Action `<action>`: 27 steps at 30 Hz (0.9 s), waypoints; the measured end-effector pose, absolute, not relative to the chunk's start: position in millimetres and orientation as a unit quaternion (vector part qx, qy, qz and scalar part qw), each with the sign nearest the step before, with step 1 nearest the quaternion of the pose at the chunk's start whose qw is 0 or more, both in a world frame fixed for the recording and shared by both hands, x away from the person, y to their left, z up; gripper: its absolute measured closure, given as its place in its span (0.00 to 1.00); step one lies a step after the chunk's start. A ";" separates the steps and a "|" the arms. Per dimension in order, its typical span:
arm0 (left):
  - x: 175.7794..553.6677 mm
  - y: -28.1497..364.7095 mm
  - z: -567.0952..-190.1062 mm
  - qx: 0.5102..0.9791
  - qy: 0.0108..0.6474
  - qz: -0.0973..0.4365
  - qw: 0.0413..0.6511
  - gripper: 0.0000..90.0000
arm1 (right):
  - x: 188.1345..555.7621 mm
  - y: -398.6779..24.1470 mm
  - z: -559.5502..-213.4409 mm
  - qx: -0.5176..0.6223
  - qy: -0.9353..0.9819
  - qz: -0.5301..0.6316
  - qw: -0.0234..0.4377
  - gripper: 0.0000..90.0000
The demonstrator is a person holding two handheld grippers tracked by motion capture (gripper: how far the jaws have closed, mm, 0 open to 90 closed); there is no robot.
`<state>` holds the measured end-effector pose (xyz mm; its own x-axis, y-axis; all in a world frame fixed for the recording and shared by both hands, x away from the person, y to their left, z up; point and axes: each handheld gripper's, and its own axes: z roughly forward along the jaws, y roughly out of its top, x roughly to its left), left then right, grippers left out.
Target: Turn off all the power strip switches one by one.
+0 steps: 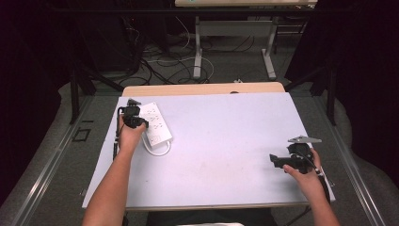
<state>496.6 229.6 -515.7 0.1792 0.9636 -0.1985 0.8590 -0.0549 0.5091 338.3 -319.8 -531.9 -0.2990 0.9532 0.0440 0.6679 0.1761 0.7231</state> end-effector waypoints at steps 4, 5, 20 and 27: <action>496.7 228.6 -515.5 0.724 0.629 0.100 0.263 1.00 | 338.2 -320.1 -531.6 0.551 0.735 0.329 0.218 0.07; 496.7 228.6 -515.5 0.724 0.629 0.100 0.263 1.00 | 338.1 -319.9 -531.6 0.550 0.736 0.329 0.218 0.07; 497.9 227.2 -516.5 0.730 0.627 0.112 0.248 1.00 | 338.3 -318.8 -532.5 0.550 0.738 0.329 0.213 0.06; 500.0 227.7 -516.6 0.725 0.631 0.109 0.254 1.00 | 338.5 -317.8 -532.2 0.551 0.735 0.332 0.213 0.07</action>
